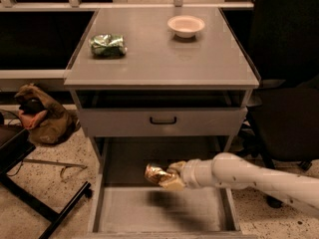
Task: Pick orange can from middle drawer and place on counter
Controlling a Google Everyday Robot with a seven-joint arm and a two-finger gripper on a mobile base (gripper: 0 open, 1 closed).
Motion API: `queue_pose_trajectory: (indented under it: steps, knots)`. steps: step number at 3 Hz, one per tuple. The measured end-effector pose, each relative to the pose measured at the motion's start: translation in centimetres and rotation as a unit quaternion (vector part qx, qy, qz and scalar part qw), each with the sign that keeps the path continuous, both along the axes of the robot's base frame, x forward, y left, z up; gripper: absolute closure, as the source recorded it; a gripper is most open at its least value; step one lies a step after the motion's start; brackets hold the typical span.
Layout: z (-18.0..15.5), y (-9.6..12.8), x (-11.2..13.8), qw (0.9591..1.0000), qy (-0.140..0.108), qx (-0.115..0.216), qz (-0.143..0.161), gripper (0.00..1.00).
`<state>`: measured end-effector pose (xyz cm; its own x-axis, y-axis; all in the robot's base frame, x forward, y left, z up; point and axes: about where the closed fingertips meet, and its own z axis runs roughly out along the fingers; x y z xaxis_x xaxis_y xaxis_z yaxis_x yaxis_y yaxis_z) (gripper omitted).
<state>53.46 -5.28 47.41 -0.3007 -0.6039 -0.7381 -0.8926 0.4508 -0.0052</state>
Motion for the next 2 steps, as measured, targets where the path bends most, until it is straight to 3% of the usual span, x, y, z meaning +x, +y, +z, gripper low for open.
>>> queue_pose_trajectory:
  steps: [1, 2]
  knots:
    - [8.41, 1.36, 1.54, 0.9989, -0.017, 0.029, 0.033, 1.00]
    - [8.45, 1.71, 0.82, 0.9984, -0.006, 0.030, 0.047, 1.00]
